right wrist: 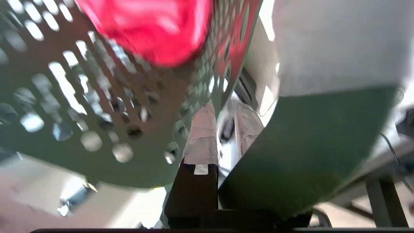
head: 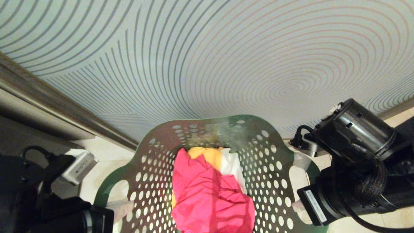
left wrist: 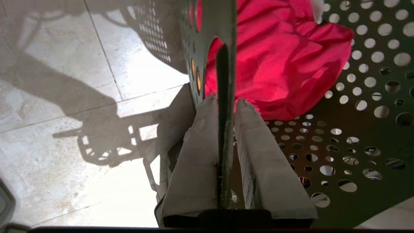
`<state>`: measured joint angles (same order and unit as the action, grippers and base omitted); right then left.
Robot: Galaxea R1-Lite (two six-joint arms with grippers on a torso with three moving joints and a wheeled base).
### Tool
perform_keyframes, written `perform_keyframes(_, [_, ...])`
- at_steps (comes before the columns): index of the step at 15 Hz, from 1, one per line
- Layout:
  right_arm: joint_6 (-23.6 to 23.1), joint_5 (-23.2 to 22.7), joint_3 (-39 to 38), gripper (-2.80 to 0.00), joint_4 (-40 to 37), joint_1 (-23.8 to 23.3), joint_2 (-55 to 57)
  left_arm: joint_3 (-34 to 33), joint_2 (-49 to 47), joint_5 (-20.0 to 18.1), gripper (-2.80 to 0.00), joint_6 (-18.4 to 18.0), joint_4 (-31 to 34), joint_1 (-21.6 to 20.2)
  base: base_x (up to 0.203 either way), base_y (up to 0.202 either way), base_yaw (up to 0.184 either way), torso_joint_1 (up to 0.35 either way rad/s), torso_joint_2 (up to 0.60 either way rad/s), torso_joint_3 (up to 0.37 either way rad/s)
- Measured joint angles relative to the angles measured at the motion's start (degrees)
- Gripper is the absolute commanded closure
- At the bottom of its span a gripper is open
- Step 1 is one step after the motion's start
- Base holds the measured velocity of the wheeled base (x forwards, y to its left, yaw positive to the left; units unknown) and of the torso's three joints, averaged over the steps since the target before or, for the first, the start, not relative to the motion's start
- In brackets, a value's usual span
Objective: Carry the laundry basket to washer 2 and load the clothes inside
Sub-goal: Pick up the clothes basket and put it beside the washing machine
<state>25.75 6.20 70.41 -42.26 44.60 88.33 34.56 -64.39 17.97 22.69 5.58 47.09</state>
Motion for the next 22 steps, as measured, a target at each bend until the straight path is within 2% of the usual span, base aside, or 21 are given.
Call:
perform_keyframes(7, [0.29,0.08,7.56,0.0,3.02,0.43,7.17,0.91,-1.81,0.02,0.0,-0.12,-0.46,3.82,0.0,0.0,0.0,0.003,0.0,0.203])
perform_keyframes(22, [0.22,0.19,7.33,0.0,2.8,3.8,9.83,0.24,-2.34,0.22,0.0,-0.15,0.09,4.26,0.0,0.0,0.0,0.001,0.0,0.203])
